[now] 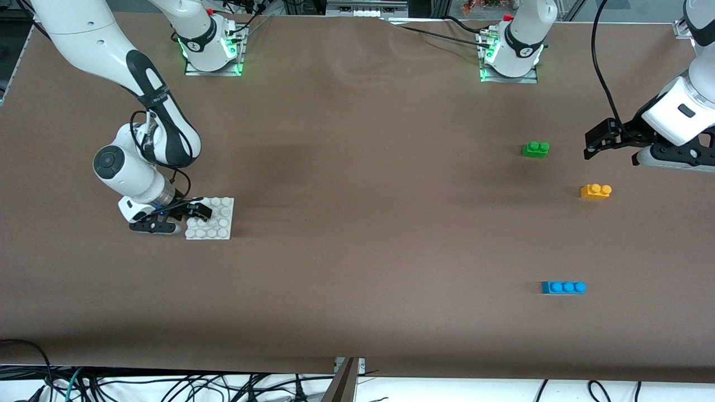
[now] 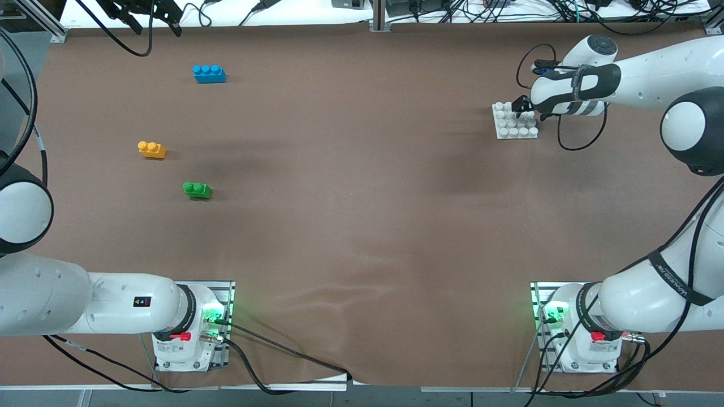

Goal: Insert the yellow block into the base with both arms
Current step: 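Close the right gripper on the white base plate edge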

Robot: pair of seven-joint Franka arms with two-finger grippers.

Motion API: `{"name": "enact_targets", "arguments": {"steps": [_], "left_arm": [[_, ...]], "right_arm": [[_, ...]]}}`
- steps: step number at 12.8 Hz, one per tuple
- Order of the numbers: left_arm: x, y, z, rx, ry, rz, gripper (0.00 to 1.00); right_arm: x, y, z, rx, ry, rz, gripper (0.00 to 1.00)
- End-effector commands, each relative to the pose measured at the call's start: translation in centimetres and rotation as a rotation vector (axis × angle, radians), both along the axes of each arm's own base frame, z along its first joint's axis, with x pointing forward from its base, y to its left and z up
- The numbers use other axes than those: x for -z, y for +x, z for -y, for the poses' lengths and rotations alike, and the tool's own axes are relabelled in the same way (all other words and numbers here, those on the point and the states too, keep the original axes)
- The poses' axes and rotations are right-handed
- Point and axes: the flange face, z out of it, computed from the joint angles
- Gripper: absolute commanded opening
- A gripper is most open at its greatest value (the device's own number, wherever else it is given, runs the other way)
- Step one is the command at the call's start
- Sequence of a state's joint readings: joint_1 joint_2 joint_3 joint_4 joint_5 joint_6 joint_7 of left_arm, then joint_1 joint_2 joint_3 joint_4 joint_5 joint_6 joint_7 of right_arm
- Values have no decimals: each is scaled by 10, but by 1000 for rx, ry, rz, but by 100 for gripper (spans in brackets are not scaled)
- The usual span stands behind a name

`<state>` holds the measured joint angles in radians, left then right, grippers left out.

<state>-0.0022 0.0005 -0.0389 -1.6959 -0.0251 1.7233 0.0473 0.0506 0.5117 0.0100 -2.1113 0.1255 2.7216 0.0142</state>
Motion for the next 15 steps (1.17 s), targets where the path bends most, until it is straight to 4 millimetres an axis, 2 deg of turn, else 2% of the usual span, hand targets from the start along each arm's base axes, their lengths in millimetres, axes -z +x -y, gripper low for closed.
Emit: {"name": "enact_targets", "arguments": {"steps": [1,3,7,9,10,13,15], "left_arm": [[-5,4,1,-1,-23,-3,100],[-5,4,1,-1,-23,-3,100],[-6,4,1,-1,-23,-2,100],[-6,4,0,-3,-23,-2,100],[-6,4,1,-1,-23,-2,100],[-6,4,1,-1,-23,-2,100],[-6,4,1,-1,-23,-2,100]], "right_arm": [[5,4,3,23,11,25,90],[2,8,2,20,12,31,88],[0,9,2,16,13,30,77],[-1,9,0,12,15,30,77],[-1,9,-1,11,16,30,78],[-4,13,-3,9,18,39,92],[-3,12,-10,2,26,38,91]]}}
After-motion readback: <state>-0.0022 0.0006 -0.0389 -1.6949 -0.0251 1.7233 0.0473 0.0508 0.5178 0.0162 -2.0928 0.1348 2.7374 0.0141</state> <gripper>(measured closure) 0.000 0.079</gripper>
